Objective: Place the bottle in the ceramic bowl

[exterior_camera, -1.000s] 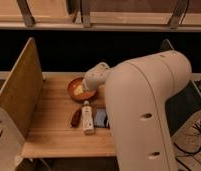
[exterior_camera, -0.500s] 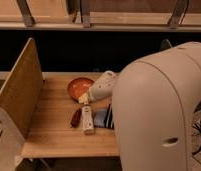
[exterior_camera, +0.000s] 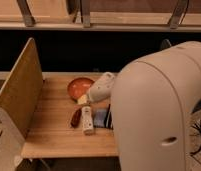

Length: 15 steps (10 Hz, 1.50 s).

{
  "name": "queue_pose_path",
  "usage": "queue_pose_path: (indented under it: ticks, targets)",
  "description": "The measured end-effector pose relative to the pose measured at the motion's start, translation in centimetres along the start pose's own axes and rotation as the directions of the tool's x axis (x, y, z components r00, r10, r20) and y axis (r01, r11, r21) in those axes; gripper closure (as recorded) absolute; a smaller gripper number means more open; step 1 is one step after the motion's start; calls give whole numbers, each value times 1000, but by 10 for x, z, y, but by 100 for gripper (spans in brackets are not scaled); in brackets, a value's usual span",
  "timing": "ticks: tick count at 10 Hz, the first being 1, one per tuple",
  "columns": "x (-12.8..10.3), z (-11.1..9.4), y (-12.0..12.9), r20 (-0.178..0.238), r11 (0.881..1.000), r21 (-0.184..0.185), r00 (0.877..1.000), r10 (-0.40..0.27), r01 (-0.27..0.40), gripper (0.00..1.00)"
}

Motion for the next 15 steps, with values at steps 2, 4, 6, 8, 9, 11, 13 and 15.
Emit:
queue_pose_path:
  ticks: [2, 4, 6, 8, 9, 11, 13, 15]
  targets:
    - [6, 32, 28, -49, 999, -45, 999, -24, 21, 20]
    - [14, 56, 29, -102, 998, -55, 995, -13, 8, 20]
    - [15, 64, 18, -132, 999, -46, 991, 9, -15, 20]
    - [13, 63, 2, -136, 999, -27, 990, 37, -41, 21]
    - [11, 60, -8, -128, 998, -14, 990, 56, -58, 27]
    - [12, 60, -18, -127, 996, -6, 988, 82, -84, 46]
    - [17, 70, -13, -144, 996, -16, 986, 85, -88, 66]
    - [19, 80, -5, -163, 997, -30, 984, 71, -77, 86]
